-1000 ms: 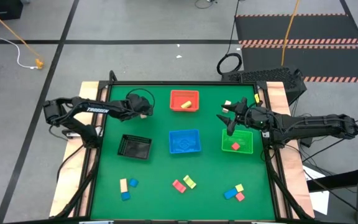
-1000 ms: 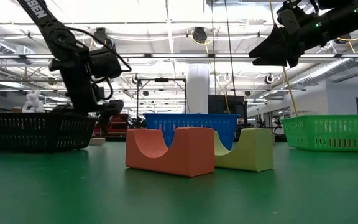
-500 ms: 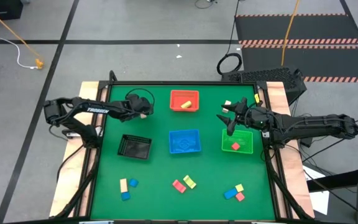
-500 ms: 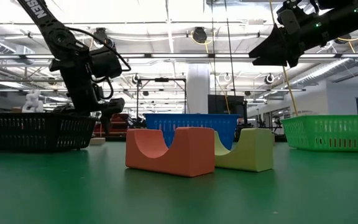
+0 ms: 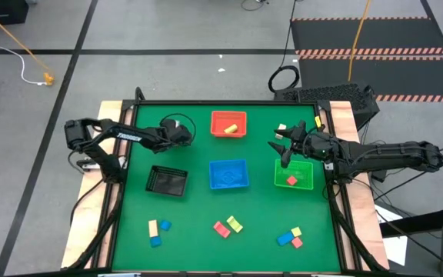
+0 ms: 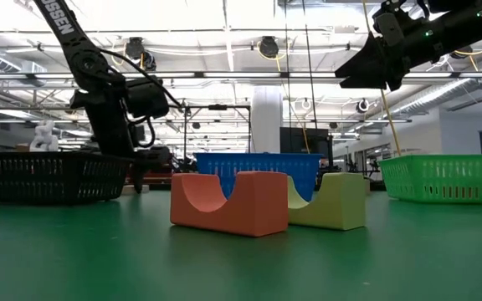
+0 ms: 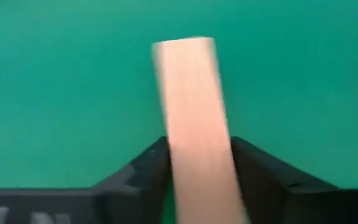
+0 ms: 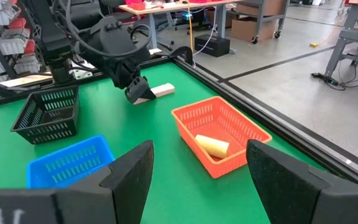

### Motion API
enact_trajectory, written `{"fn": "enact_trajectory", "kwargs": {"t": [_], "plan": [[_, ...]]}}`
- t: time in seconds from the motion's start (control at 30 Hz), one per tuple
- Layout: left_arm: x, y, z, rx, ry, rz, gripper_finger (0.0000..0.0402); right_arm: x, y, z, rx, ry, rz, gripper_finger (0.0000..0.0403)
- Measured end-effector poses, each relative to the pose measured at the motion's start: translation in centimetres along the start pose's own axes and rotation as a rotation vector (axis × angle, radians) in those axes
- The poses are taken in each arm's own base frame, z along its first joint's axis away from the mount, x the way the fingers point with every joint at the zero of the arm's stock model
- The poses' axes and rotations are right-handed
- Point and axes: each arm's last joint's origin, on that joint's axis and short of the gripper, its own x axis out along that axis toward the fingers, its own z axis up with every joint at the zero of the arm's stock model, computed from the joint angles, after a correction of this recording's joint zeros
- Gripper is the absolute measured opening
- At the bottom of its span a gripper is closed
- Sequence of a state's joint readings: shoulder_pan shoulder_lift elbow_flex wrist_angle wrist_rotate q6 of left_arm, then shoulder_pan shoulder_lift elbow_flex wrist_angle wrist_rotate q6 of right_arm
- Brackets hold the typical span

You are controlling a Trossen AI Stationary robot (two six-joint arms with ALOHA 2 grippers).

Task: Sort & place blocks by color
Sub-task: Put the top left brown block into the blue bin

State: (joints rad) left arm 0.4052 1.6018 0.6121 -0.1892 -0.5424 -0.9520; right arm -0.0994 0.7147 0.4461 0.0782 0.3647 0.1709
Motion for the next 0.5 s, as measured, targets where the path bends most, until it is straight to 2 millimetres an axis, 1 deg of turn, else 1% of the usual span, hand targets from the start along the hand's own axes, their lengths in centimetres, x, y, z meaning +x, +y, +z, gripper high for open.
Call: {"fn": "enact_trajectory", "kwargs": {"t": [0.03, 0.17, 0.3, 0.4, 0.5], "plan": [[-0.1, 0.0, 0.0, 0.013, -0.001, -0.003, 0.0129, 0.0, 0.0, 0.0, 0.000, 0.000, 0.001, 0.0249], [-0.3, -0.4, -0.3, 0.075, -0.008, -0.030, 0.0131, 0.0, 0.0, 0.0, 0.052, 0.000, 0.000, 0.0249], [-1.3, -1.0, -0.1, 0.145, 0.000, -0.105, 0.0131, 0.0, 0.0, 0.0, 0.176, 0.000, 0.000, 0.0249], [-2.9, -1.4, 0.7, 0.186, -0.057, -0.171, 0.0131, 0.1, 0.0, 0.1, 0.301, -0.007, 0.002, 0.0249], [-4.8, -2.6, 1.1, 0.255, -0.147, -0.301, 0.0131, 0.5, 0.2, -0.1, 0.390, 0.004, 0.005, 0.0249]]}}
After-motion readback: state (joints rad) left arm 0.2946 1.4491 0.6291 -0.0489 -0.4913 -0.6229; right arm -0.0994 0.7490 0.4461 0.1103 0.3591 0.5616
